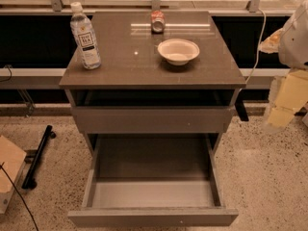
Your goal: Place blue plastic bottle into middle drawer
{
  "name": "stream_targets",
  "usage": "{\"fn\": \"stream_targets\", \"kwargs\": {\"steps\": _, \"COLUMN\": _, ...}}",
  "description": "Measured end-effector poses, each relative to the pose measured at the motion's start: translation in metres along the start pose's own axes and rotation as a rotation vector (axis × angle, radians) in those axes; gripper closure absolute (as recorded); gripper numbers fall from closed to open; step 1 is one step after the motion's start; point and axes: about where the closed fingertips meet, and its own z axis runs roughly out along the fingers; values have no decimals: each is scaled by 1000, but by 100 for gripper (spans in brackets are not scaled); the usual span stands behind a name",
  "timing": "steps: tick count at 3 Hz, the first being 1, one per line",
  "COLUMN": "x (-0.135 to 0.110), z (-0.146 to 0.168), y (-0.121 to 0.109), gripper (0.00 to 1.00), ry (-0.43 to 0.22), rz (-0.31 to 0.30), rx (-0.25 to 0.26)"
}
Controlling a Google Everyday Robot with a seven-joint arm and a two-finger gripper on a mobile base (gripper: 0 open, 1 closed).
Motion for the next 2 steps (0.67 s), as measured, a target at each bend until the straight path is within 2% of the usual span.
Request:
{"fn": "stream_targets", "kwargs": {"steps": 1, "x": -1, "z": -1, "y": 0, "gripper": 0, "ry": -4, "rz": -4, "rx": 0}}
{"fn": "stream_targets", "kwargs": {"steps": 2, "x": -18, "z": 7, "y": 7, "gripper": 0, "ry": -55, "rz": -53, "rx": -64}}
